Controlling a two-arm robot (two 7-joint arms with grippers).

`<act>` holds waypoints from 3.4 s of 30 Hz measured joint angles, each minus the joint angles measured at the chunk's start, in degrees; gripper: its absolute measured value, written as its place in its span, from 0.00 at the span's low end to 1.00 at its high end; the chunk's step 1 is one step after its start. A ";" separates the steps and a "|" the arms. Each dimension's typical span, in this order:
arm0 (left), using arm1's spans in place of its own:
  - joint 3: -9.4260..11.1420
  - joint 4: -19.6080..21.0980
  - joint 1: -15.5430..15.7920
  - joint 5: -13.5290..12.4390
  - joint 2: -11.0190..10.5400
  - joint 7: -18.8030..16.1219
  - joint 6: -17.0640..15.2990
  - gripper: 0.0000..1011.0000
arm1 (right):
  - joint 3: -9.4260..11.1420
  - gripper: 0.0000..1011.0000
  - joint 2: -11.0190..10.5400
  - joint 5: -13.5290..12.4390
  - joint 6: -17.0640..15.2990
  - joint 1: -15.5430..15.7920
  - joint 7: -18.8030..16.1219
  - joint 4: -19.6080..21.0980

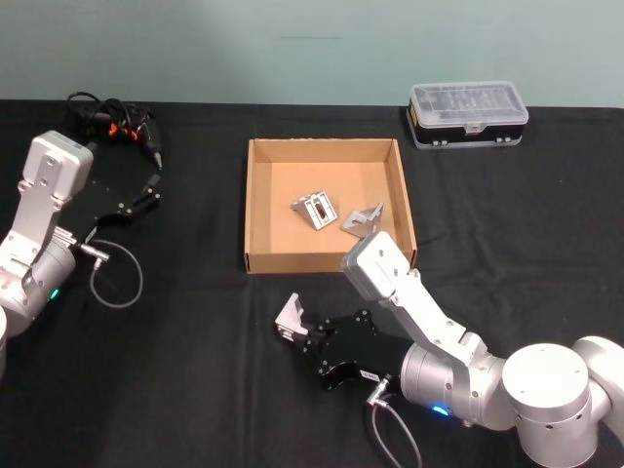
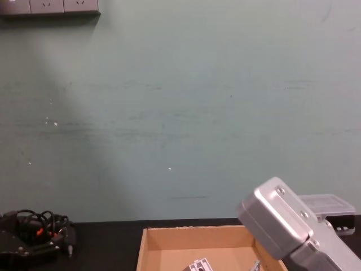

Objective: Use one hand to pick up the angle iron from the table and place it into the box.

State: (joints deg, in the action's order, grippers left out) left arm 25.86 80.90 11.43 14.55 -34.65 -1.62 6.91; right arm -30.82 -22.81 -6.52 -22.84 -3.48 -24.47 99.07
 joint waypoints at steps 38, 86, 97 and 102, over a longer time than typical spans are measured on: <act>0.00 0.00 0.00 0.00 0.00 0.00 0.00 0.99 | 3.05 0.07 5.50 1.41 6.43 -13.74 2.31 -10.89; 0.00 0.00 0.00 0.00 0.00 0.00 0.00 0.99 | 7.16 0.99 5.31 0.84 8.26 -12.89 5.27 -9.83; 0.00 0.00 0.00 0.00 0.00 0.00 0.00 0.99 | 15.70 0.99 2.78 1.89 8.11 -6.00 11.65 -4.52; 0.00 0.00 0.00 0.00 0.00 0.00 0.00 0.99 | 18.34 0.99 2.14 3.05 7.59 -3.46 13.86 -3.69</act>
State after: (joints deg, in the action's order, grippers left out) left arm 25.86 80.90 11.43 14.55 -34.65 -1.62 6.90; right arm -12.48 -20.67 -3.46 -15.26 -6.94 -10.61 95.38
